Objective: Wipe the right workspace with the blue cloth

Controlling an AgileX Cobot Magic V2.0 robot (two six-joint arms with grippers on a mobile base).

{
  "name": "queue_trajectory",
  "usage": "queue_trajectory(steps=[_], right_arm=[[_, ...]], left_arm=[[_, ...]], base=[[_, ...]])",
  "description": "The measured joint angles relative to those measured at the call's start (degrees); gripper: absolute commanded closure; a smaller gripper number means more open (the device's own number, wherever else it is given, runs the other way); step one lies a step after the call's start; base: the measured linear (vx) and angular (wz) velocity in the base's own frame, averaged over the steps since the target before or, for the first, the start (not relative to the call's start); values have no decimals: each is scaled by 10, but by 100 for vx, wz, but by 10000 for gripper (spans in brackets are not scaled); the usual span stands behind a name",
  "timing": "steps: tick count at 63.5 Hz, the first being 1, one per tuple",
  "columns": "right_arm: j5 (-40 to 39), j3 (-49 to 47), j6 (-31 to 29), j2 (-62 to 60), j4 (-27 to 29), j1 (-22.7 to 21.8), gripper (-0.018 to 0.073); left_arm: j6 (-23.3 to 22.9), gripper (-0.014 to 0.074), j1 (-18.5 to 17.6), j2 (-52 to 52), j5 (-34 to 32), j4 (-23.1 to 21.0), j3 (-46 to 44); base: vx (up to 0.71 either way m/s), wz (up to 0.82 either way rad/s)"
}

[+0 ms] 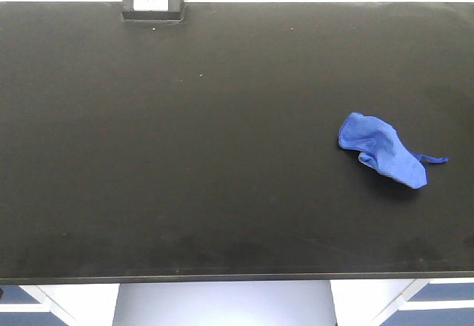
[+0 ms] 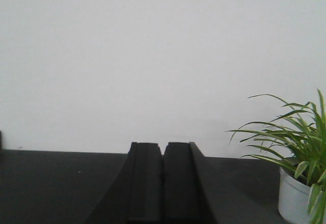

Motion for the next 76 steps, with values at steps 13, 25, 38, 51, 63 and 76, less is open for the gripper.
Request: queue_trajectory(steps=[13,25,38,51,63,76], right_arm=[[-60,180,46,-95,-46,0,567],[-43,288,97,-164,-56,4,567],[-38,331,106,-176,-71,60,567],[-85,343,104,-176,-76,82,567],[-92,343,98,-176,-78,83,567],[-92,343,96,-176,-78,83,567]], left_arm=[[0,602,0,0,0,0,0],[0,602,0,0,0,0,0],[0,602,0,0,0,0,0],[0,602,0,0,0,0,0],[0,602,0,0,0,0,0],[0,602,0,0,0,0,0]], base=[[0,0],[0,0],[0,0],[0,0],[0,0],[0,0]])
